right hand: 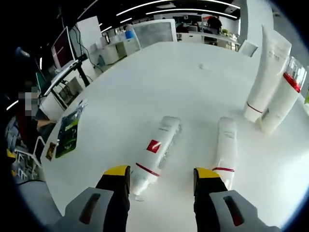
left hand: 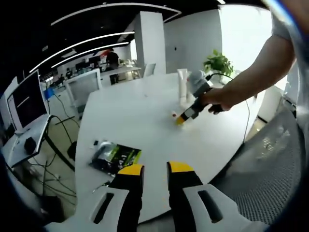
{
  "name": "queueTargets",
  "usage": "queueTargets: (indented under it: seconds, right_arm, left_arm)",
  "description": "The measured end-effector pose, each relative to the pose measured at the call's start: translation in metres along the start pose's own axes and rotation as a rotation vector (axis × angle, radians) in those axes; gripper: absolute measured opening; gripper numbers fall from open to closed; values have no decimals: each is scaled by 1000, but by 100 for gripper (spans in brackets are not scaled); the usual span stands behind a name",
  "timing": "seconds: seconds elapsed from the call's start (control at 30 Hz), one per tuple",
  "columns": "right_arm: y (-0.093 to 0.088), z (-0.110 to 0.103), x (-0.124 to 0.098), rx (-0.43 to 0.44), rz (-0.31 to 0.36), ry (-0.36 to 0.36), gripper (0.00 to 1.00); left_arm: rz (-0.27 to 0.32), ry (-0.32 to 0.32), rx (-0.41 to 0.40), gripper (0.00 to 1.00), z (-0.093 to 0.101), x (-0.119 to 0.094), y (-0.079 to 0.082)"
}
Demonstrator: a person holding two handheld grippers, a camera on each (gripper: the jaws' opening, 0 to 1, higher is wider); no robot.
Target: Arrange the skincare products in the storage area until every visible bottle or jar stands upright without overlapping.
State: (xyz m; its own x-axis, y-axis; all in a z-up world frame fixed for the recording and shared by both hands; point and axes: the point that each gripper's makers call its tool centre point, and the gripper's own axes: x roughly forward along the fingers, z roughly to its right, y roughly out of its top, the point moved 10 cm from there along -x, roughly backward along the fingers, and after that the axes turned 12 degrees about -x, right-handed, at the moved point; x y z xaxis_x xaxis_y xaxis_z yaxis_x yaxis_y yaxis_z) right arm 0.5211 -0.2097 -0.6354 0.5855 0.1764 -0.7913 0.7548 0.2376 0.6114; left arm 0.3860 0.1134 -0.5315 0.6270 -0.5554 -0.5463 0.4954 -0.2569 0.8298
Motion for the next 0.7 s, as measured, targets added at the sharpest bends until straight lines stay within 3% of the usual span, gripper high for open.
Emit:
queueTargets:
  seconds: [0.1,0.17,0.47,0.53,0.7]
  right_arm:
    - [2,-3,3,-21,-20,10,44]
    - [-1,-3,4,-65,-63,23,36]
    - [0,1,6,-118,-60,18,26]
    - [-2,2,6,-204,-71,14,24]
    - [-4,3,6,-308,-74,50,18]
  left_arm:
    - [-3,3,3,16,0,0,0]
    - [-1,8,-2,16,-1,0,0]
    - [-20,21,6,15,-2,1,-2]
    - [-23,22,5,14,-2,1,-2]
    - [-33,26,9,13,-3,1,-3]
